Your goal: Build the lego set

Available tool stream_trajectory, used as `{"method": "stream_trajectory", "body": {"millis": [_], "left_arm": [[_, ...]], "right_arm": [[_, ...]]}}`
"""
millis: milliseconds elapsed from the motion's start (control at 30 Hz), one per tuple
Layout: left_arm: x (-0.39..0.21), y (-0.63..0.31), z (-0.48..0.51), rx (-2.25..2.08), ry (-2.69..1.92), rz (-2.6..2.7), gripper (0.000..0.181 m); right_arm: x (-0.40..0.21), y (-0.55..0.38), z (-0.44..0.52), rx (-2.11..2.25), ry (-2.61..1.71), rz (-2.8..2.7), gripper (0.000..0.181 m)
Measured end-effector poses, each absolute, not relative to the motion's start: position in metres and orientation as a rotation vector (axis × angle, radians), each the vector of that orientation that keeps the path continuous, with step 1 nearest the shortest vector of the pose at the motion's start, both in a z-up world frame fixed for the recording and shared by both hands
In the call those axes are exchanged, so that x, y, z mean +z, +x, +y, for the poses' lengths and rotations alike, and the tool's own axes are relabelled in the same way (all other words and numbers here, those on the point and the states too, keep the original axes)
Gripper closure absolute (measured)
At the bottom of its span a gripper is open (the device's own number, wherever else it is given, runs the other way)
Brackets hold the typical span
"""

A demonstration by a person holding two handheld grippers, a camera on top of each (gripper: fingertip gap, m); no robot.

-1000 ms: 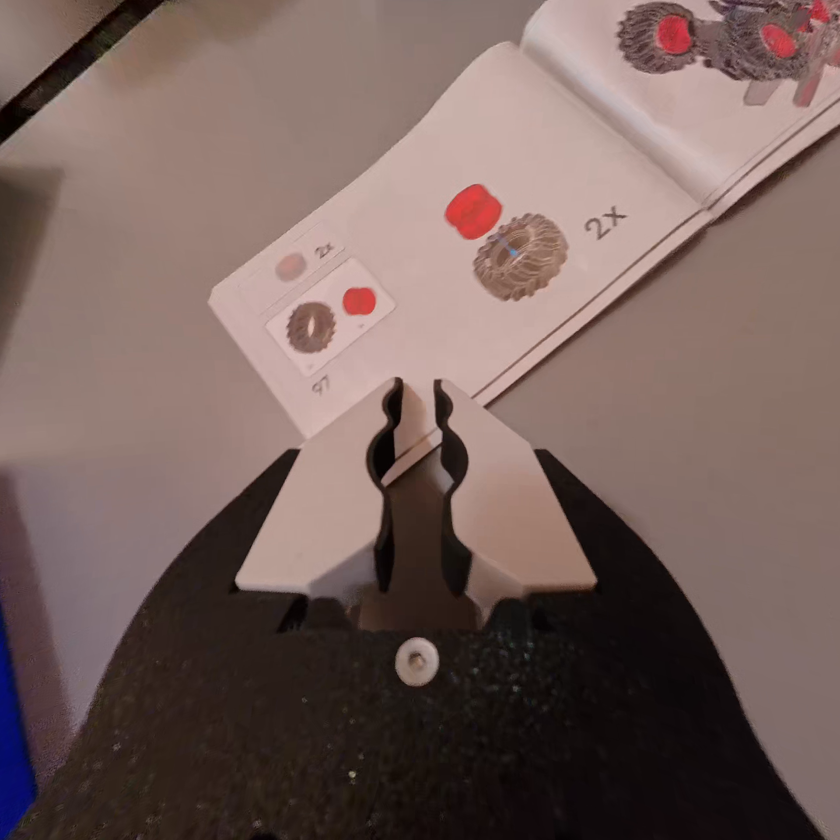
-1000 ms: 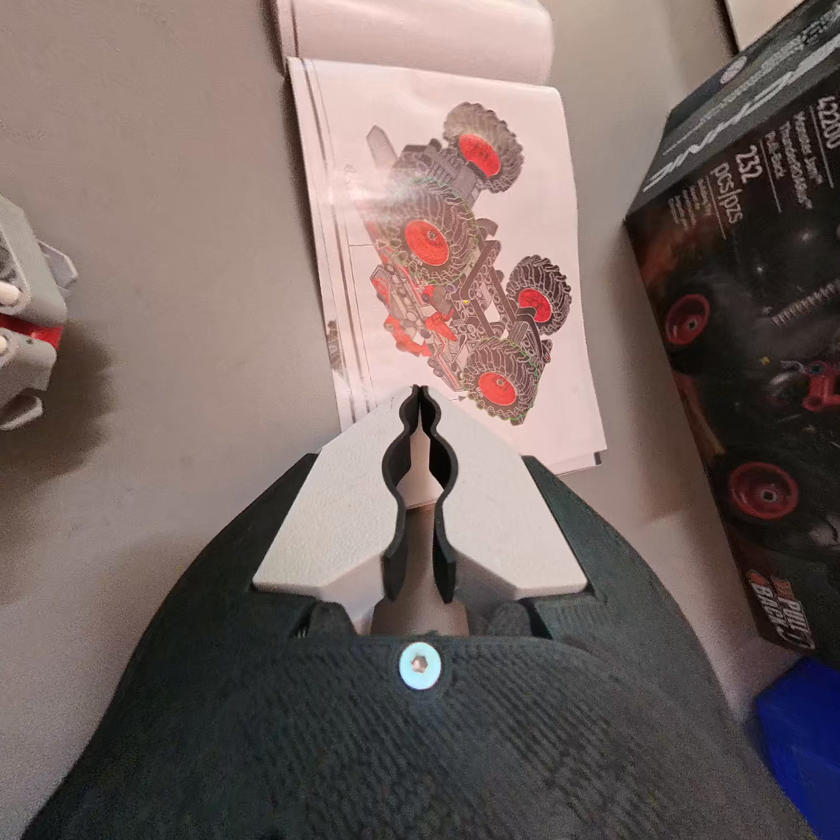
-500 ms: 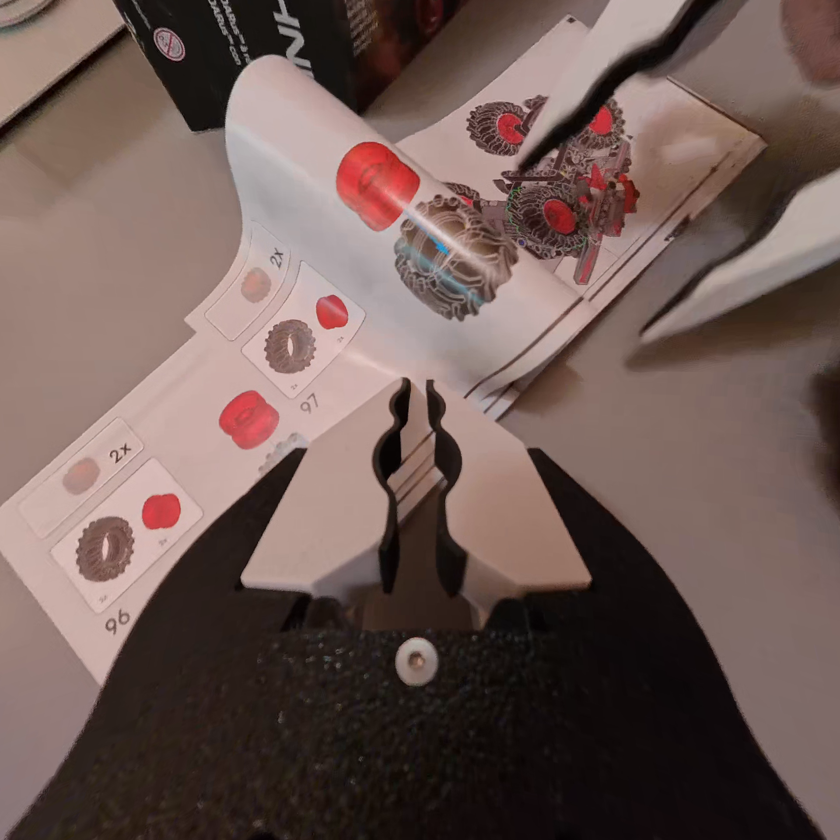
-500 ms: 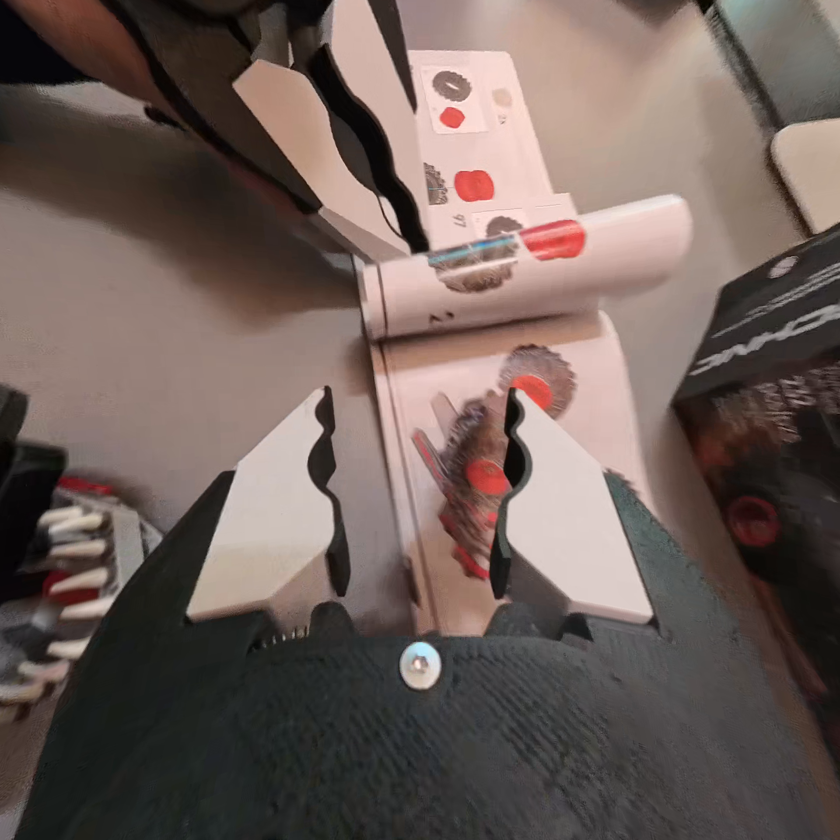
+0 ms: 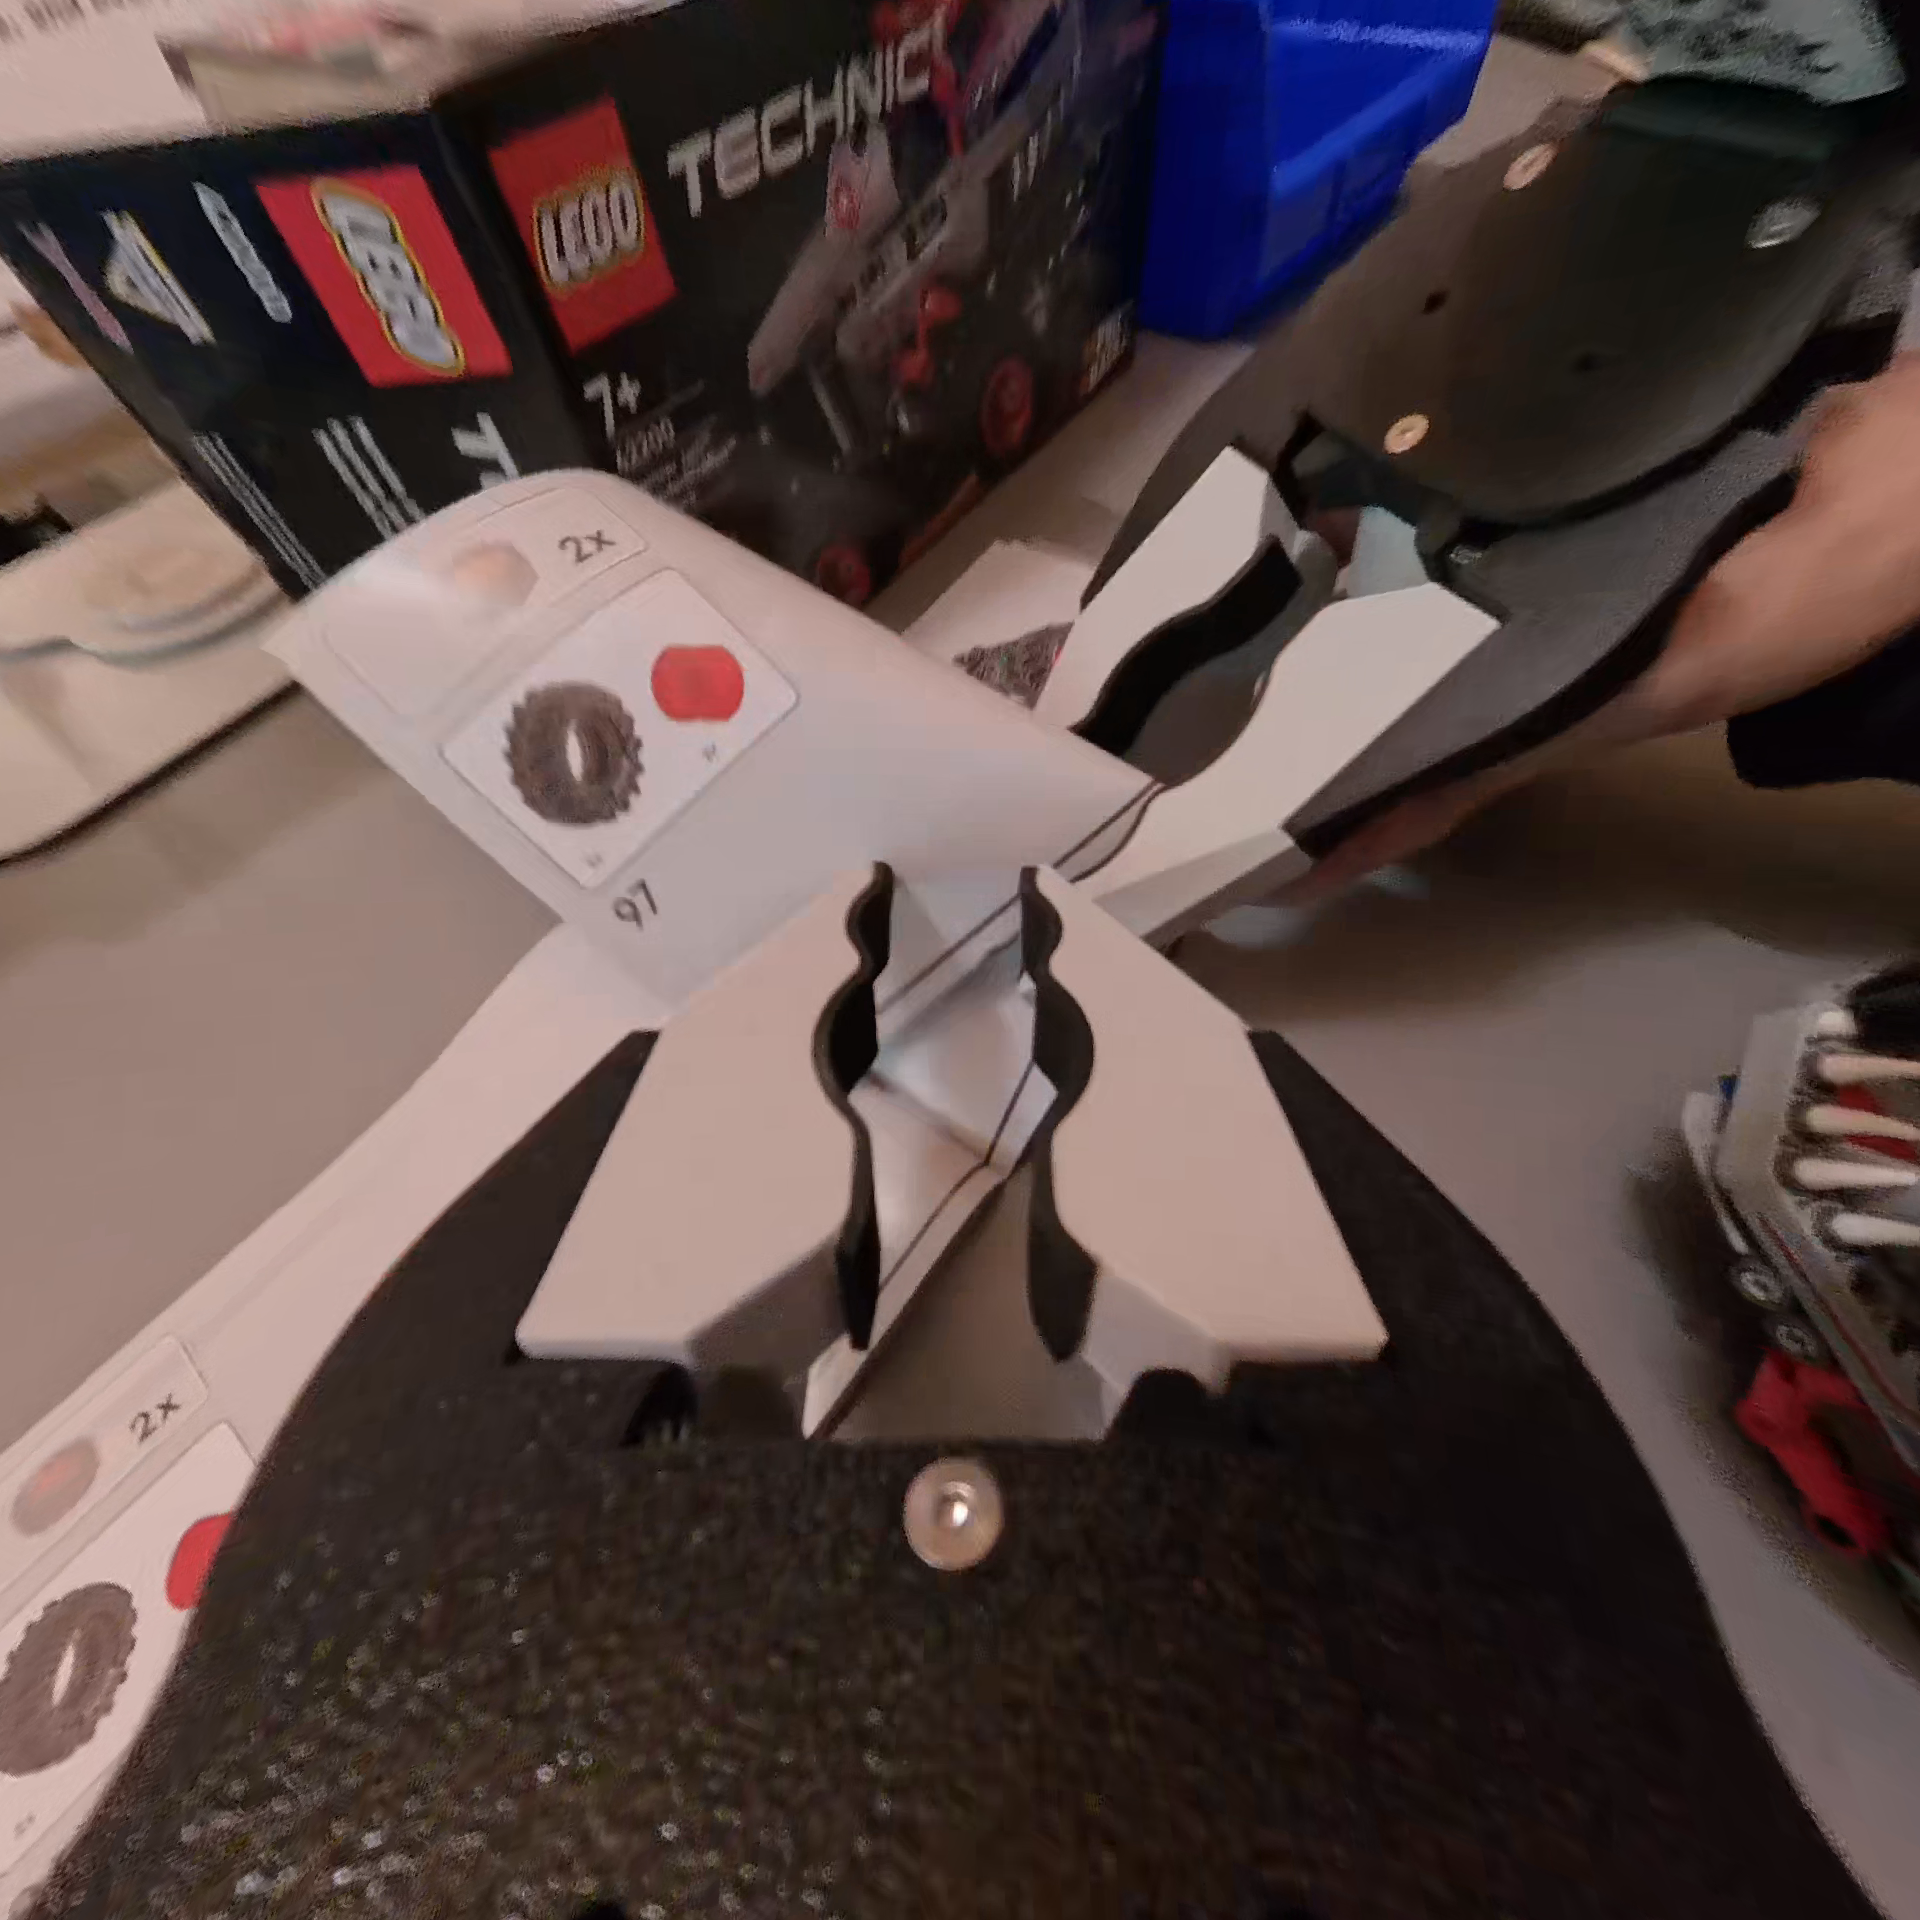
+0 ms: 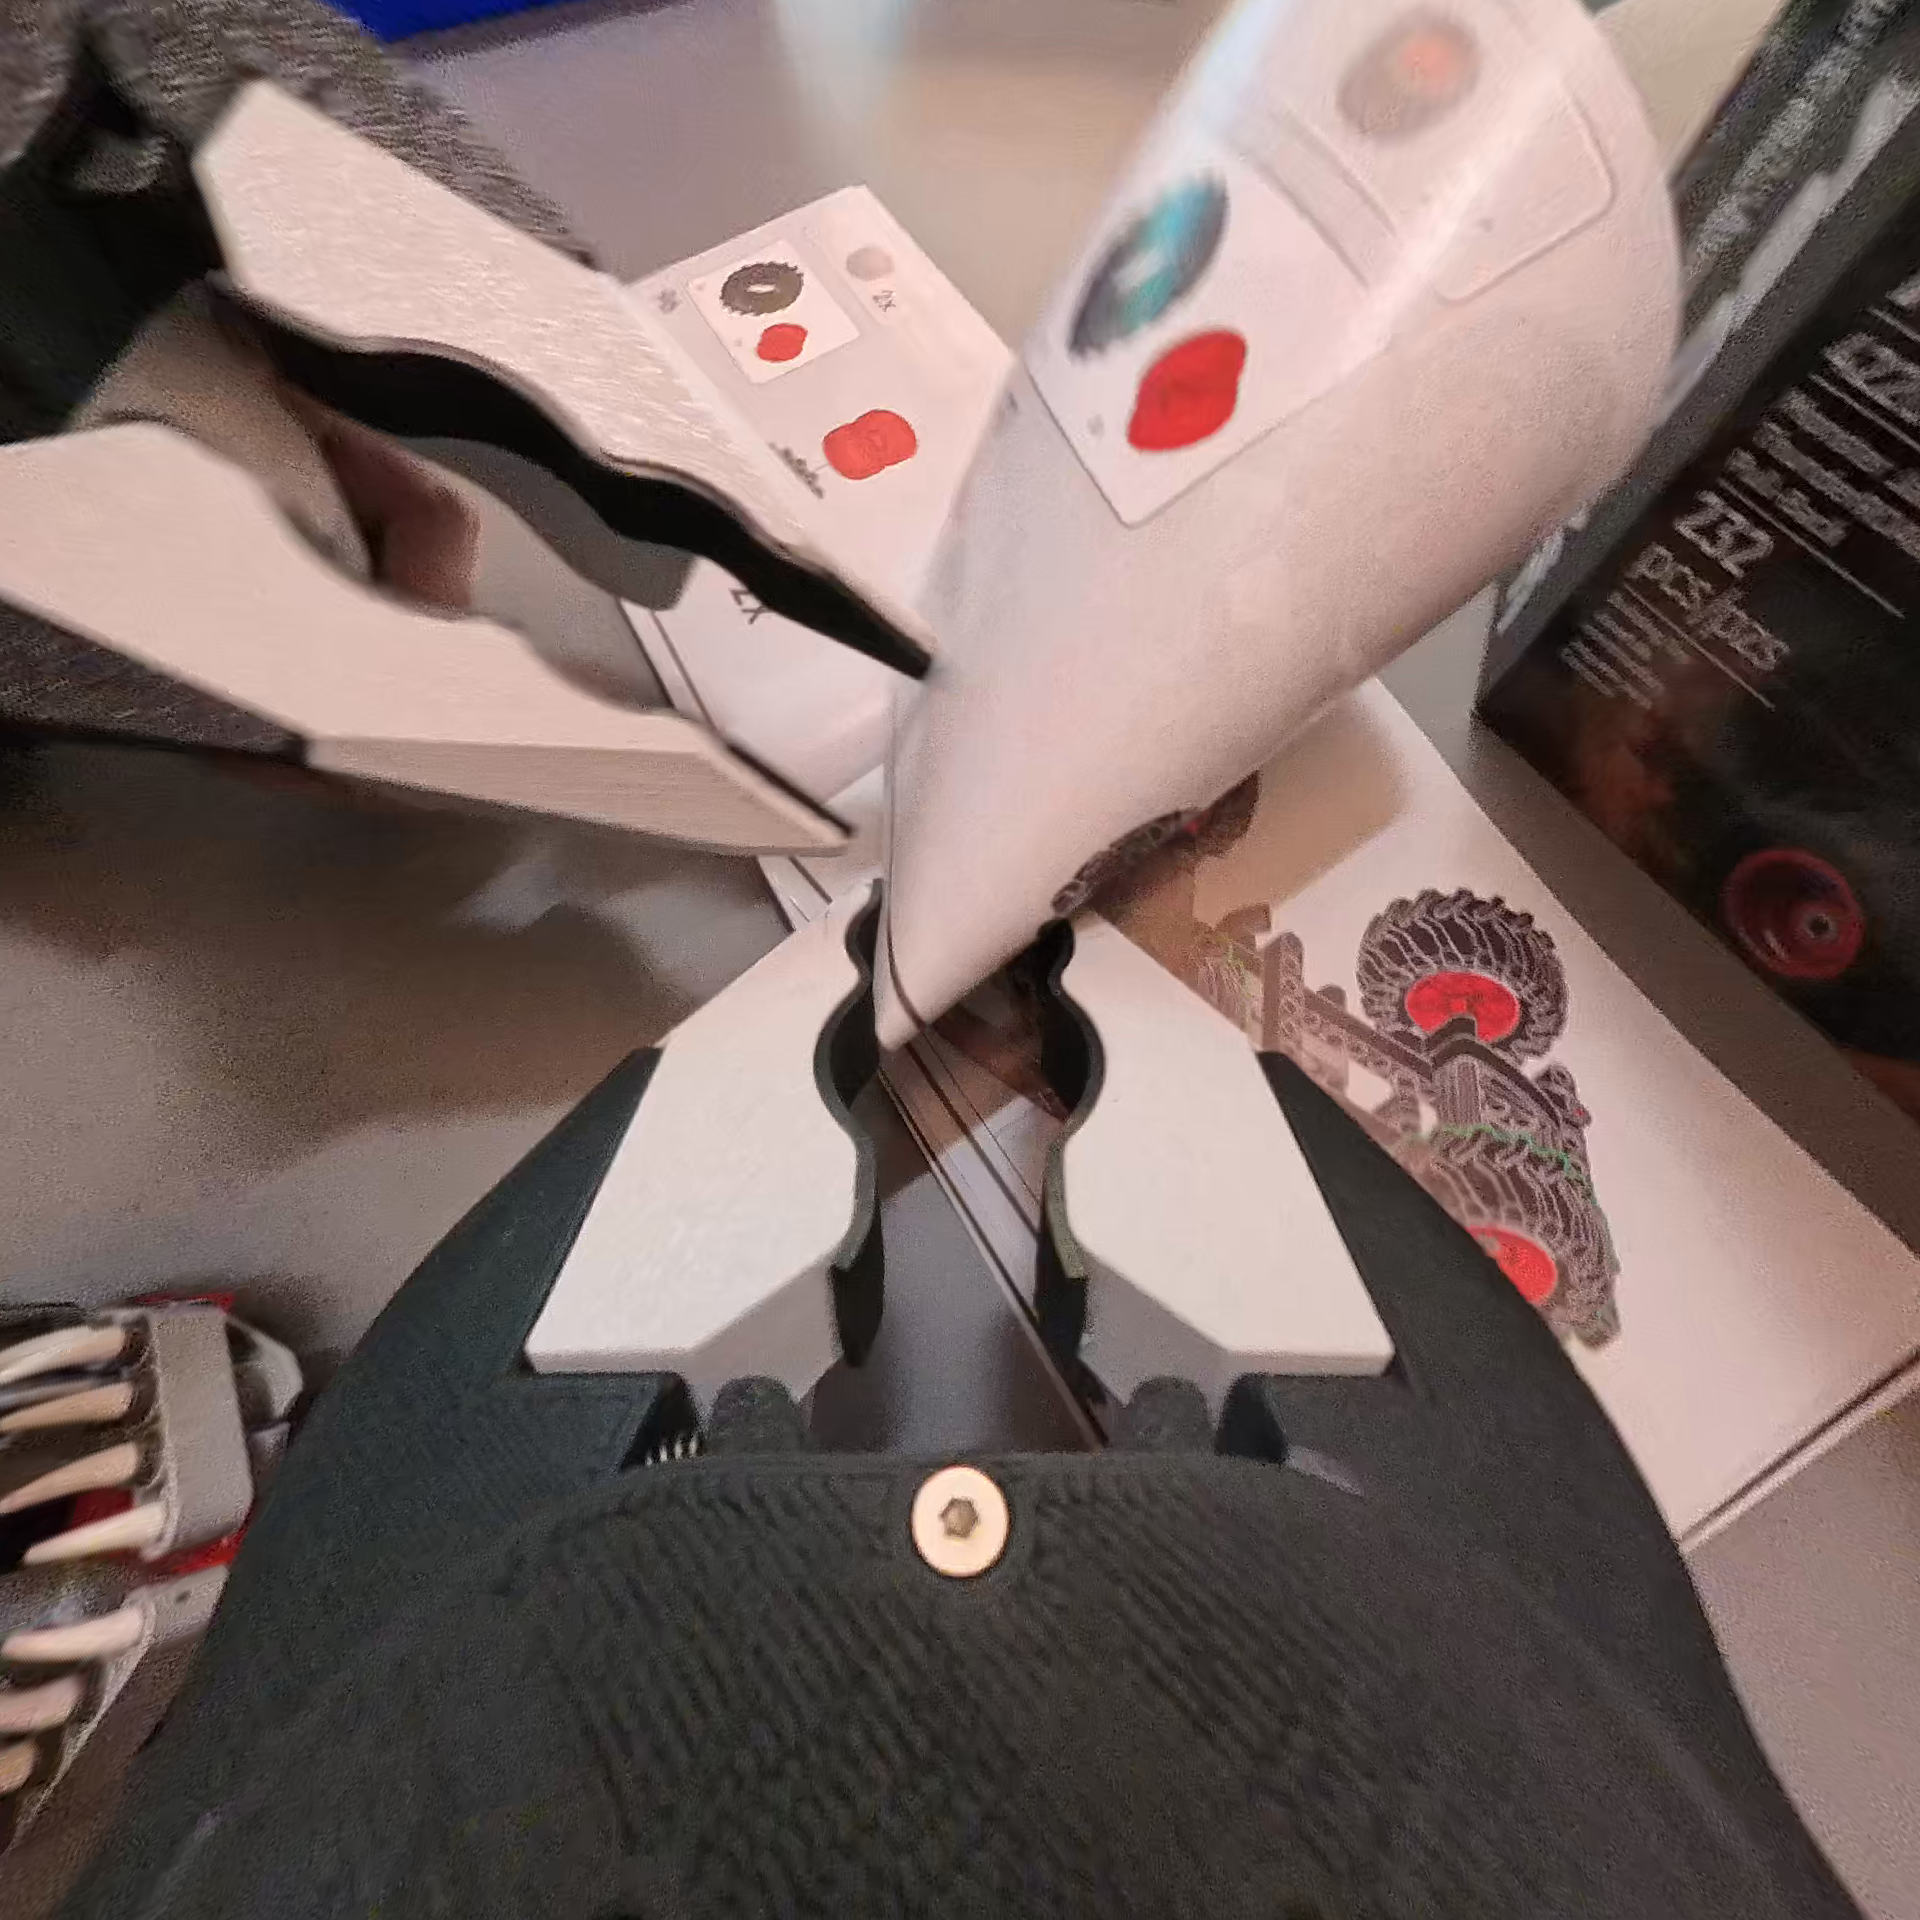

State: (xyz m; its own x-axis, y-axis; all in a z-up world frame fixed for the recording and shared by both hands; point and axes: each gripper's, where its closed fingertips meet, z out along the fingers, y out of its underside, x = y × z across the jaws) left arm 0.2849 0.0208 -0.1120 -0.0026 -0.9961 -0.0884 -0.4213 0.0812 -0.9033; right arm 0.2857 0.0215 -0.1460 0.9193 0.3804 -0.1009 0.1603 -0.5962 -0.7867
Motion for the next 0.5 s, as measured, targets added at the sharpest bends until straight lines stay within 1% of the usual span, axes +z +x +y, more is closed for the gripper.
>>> {"method": "stream_trajectory", "body": {"millis": [67, 133, 167, 200, 267, 400, 500], "left_arm": [[-0.097, 0.282, 0.009, -0.889, -1.316, 1.522, 0.154], [-0.084, 0.274, -0.006, -0.842, -1.126, 1.534, 0.156], [-0.083, 0.269, -0.011, -0.797, -1.053, 1.551, 0.158], [-0.083, 0.264, -0.013, -0.752, -1.007, 1.561, 0.158], [-0.082, 0.251, -0.008, -0.701, -0.975, 1.542, 0.159], [-0.066, 0.222, 0.052, -0.594, -1.033, 1.381, 0.160], [-0.055, 0.191, 0.122, -0.477, -1.172, 1.191, 0.154]], "right_arm": [[-0.145, 0.296, 0.019, 0.325, -2.207, -0.298, 0.156], [-0.149, 0.302, 0.013, 0.379, -2.205, -0.237, 0.155], [-0.151, 0.303, 0.010, 0.423, -2.209, -0.206, 0.150], [-0.152, 0.304, 0.007, 0.460, -2.216, -0.166, 0.147], [-0.148, 0.309, 0.002, 0.509, -2.188, -0.108, 0.147], [-0.142, 0.321, -0.005, 0.538, -2.141, -0.012, 0.141], [-0.145, 0.326, -0.009, 0.537, -2.162, 0.025, 0.152]]}}
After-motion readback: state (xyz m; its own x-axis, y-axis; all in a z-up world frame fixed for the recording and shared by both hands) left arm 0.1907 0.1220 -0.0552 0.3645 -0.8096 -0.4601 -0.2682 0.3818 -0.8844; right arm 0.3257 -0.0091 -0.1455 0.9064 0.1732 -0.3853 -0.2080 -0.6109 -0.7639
